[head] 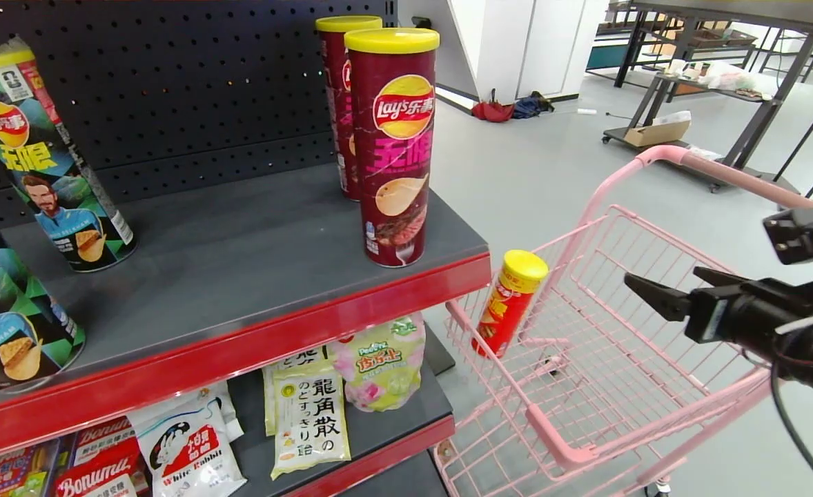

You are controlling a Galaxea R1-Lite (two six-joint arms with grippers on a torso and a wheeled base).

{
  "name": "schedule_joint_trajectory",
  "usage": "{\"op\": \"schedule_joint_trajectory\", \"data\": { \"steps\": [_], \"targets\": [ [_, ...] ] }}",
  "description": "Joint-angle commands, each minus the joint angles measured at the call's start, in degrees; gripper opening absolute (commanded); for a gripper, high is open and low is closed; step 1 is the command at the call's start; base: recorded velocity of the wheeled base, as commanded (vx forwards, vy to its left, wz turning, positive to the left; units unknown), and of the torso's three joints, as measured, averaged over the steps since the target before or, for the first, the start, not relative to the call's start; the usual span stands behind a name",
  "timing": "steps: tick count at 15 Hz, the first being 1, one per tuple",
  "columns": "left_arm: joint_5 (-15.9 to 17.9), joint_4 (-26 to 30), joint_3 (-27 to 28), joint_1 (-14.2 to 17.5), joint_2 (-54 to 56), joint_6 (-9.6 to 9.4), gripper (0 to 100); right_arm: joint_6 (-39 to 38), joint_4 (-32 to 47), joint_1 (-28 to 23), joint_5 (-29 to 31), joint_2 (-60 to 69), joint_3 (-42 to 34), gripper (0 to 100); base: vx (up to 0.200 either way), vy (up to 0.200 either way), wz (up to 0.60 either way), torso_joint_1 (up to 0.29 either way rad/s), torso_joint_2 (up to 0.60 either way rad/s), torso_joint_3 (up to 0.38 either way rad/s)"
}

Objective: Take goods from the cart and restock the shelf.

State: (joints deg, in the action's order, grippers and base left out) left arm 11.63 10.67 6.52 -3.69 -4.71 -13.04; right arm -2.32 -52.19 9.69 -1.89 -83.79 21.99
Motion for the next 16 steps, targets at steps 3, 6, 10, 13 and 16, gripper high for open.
{"op": "schedule_joint_trajectory", "data": {
  "steps": [3, 6, 10, 13, 16],
  "targets": [
    [0.1, 0.0, -0.1, 0.0, -0.1, -0.23, 100, -0.1, -17.7, 3.1, -2.1, -25.7, 2.0, 100, 0.000, 0.000, 0.00, 0.000, 0.00, 0.000],
    [0.0, 0.0, 0.0, 0.0, -0.1, -0.40, 100, -0.1, -17.7, 4.9, -2.2, -29.8, 6.0, 100, 0.000, 0.000, 0.00, 0.000, 0.00, 0.000],
    [-0.5, 0.0, 0.0, 0.0, -0.1, -0.58, 100, -0.4, -17.6, 5.1, -3.1, -34.5, 11.9, 100, 0.000, 0.000, 0.00, 0.000, 0.00, 0.000],
    [-0.4, 0.0, 0.0, 0.0, -0.1, -1.37, 100, -0.4, -17.6, 5.5, -3.4, -37.1, 14.2, 100, 0.000, 0.000, 0.00, 0.000, 0.00, 0.000],
    [-0.5, 0.0, 0.0, 0.0, -0.1, -1.46, 100, -0.5, -17.6, 6.3, -3.4, -39.5, 16.9, 100, 0.000, 0.000, 0.00, 0.000, 0.00, 0.000]
  ]
}}
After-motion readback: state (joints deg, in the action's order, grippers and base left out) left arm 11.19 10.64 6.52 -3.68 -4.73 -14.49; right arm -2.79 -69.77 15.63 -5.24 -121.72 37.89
